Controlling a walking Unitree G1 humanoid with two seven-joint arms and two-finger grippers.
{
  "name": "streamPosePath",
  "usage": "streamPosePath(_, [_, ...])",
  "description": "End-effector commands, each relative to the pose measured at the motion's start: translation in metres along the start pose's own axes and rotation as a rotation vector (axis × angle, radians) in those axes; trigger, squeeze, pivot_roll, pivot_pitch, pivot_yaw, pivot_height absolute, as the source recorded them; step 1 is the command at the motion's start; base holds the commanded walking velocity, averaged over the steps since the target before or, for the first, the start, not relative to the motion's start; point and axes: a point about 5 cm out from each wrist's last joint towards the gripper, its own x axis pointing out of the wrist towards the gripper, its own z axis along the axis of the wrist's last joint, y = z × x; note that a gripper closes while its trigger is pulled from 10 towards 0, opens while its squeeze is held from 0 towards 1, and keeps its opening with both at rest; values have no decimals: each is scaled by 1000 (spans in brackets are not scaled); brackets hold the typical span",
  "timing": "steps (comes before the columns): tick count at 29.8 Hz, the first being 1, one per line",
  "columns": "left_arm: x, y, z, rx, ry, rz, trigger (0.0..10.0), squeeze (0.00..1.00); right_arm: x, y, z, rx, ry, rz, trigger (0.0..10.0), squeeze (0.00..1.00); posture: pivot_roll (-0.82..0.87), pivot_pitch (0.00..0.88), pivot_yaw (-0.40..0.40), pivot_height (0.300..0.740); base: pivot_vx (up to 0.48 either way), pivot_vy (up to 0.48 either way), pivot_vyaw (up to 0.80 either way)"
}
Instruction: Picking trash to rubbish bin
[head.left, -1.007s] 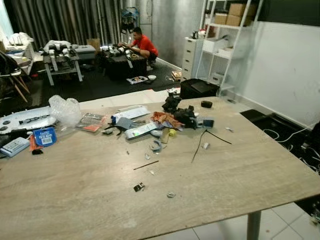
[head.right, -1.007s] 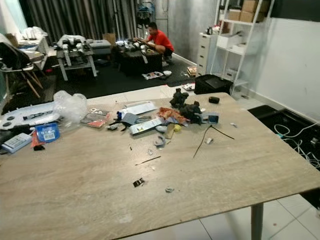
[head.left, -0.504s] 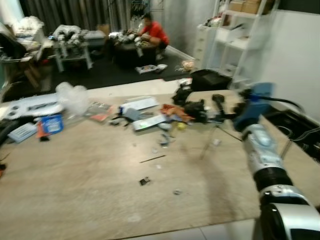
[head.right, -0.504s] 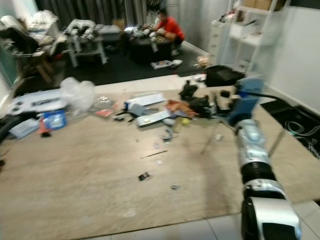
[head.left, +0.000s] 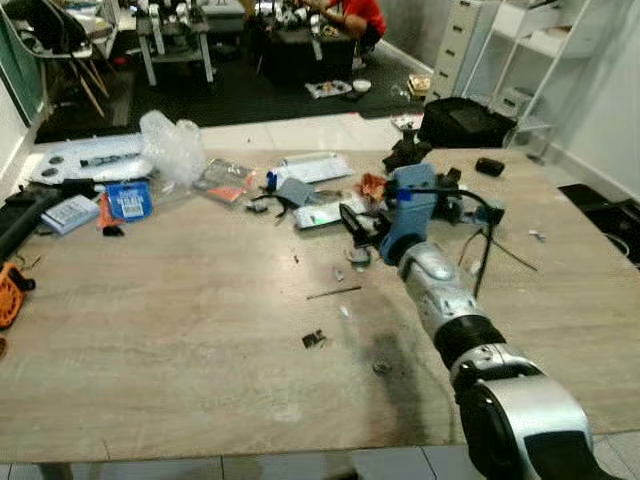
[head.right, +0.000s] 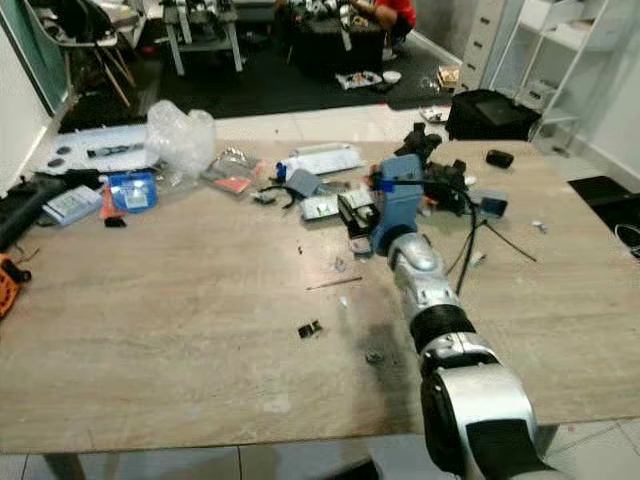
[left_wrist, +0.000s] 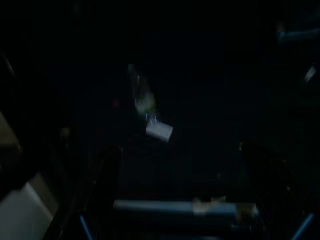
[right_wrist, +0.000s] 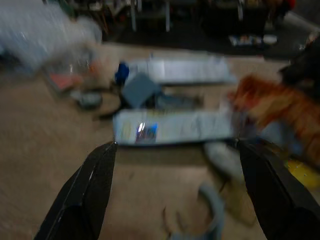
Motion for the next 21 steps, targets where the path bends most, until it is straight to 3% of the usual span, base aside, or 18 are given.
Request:
streamPosePath(1, [-3,6,-12,-24,18,16,10000,0,-1,-1,-12,-1,85,-66,10000,1000,150,289,-21,740,0,0,0])
streamPosePath(3, [-3,7,-14,-30,17,19,10000,0,-2,0,-19,4,130,-86,10000,1000,158,294,-21,740,0,0,0])
streamPosePath(4, [-4,8,-15,-36,15,21,10000,0,-3,1,-25,15,168,-95,10000,118,161,295,-22,740,0,0,0])
streamPosePath(5, [-4,8,-15,-36,15,21,10000,0,-3,1,-25,15,168,-95,10000,118,161,295,-22,740,0,0,0])
streamPosePath(6, [-4,8,-16,-39,12,23,10000,0,-5,3,-32,37,204,-98,10000,0,169,299,-23,740,0,0,0])
streamPosePath(12, [-5,9,-16,-46,-5,26,10000,0,-6,9,-38,104,227,-108,10000,0,196,312,-22,740,0,0,0])
streamPosePath(21, [-8,15,-27,-56,0,41,10000,0,-3,-3,-24,139,170,-141,10000,0,216,333,-18,740,0,0,0])
